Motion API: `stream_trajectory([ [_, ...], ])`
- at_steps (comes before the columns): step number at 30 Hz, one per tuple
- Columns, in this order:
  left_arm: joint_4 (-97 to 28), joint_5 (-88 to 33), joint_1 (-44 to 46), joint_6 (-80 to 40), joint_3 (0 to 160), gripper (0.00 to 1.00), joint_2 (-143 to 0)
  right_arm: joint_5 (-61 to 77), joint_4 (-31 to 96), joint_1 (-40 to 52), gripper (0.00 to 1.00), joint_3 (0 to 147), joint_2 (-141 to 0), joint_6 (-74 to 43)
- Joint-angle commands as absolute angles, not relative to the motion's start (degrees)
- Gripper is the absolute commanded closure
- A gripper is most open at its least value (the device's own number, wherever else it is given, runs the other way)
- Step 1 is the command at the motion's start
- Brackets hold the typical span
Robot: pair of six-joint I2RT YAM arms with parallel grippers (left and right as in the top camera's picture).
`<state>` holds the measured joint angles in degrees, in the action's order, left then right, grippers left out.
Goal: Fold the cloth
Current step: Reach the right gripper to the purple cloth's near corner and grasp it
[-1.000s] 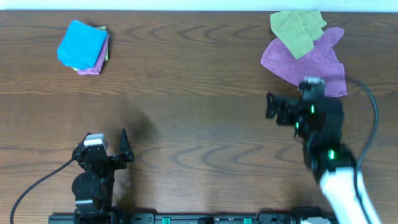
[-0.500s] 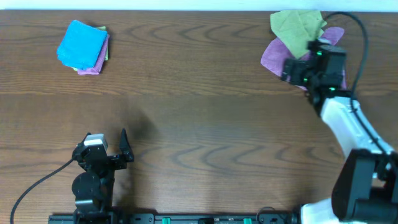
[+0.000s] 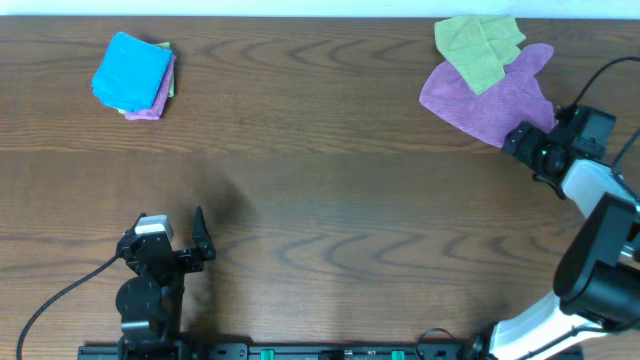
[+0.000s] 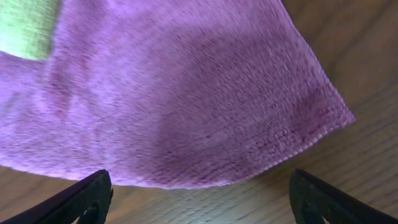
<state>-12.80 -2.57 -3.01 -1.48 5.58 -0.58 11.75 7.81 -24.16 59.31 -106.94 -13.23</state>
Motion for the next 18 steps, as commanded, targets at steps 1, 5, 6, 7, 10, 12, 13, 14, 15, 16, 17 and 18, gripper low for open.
stream_trajectory([
  [1,-13.37,-1.93,-3.36,-1.06,4.01,0.05,-0.30,13.56,7.07,-26.24,0.09,60.01,-107.98,-14.33],
  [5,-13.37,-1.93,-3.36,-1.06,4.01,0.04,-0.30,15.99,6.17,-29.28,0.09,60.01,-108.88,-14.33],
  [6,-13.37,-1.93,-3.36,-1.06,4.01,0.05,-0.30,15.99,5.85,-29.80,0.09,60.01,-108.92,-14.33],
  [7,-13.37,-1.93,-3.36,-1.06,4.01,0.05,-0.30,16.12,5.08,-30.17,0.10,60.01,-108.92,-14.35],
  [10,-13.39,-1.93,-3.36,-1.06,4.01,0.04,-0.30,16.10,2.96,-30.39,0.13,60.01,-109.27,-14.31],
  [12,-13.37,-1.93,-3.36,-1.06,4.01,0.05,-0.30,16.10,1.67,-30.37,0.14,60.01,-110.04,-14.35],
  [13,-13.37,-1.93,-3.36,-1.06,4.01,0.05,-0.30,16.16,0.84,-30.37,0.14,60.01,-110.67,-14.68],
  [14,-13.37,-1.93,-3.36,-1.06,4.01,0.05,-0.30,16.19,0.30,-30.37,0.15,60.01,-111.35,-15.53],
  [15,-13.37,-1.93,-3.36,-1.06,4.01,0.05,-0.30,16.80,-0.12,-30.39,0.15,60.01,-111.98,-16.03],
  [16,-13.37,-1.93,-3.36,-1.06,4.01,0.05,-0.30,16.95,-0.62,-30.35,0.15,60.01,-112.68,-16.36],
  [17,-13.37,-1.91,-3.36,-1.06,4.01,0.05,-0.30,16.97,-0.84,-30.35,0.15,60.01,-113.16,-16.99],
  [18,-13.37,-1.93,-3.36,-1.06,4.01,0.05,-0.30,17.06,-1.17,-30.35,0.16,60.01,-113.58,-17.23],
])
